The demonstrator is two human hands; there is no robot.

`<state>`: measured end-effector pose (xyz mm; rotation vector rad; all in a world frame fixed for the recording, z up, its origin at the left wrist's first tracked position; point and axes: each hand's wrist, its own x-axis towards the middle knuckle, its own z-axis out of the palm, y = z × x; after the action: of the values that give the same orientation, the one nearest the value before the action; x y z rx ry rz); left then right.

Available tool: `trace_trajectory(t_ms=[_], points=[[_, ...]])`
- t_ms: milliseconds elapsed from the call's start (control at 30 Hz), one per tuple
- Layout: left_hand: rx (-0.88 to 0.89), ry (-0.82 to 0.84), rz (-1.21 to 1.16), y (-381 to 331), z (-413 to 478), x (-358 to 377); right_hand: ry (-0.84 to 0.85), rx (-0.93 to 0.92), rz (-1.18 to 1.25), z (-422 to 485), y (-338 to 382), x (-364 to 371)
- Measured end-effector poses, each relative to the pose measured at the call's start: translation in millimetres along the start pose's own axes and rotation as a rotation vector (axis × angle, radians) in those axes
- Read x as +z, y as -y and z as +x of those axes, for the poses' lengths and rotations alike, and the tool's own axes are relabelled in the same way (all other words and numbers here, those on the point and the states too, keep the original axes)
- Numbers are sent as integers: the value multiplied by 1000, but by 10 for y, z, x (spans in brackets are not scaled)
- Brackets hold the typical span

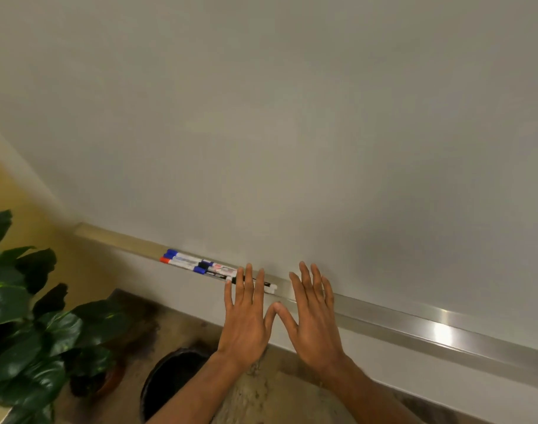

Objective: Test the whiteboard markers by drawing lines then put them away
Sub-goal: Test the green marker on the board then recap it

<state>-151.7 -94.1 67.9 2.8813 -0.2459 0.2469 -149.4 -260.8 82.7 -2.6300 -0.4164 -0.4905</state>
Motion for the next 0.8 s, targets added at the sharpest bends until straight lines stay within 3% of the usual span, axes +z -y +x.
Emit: trace_trajectory(t_ms=[800], points=[[430,169,-49,-2792,325,1111,-57,556,-349,-1725,-2534,-1413]])
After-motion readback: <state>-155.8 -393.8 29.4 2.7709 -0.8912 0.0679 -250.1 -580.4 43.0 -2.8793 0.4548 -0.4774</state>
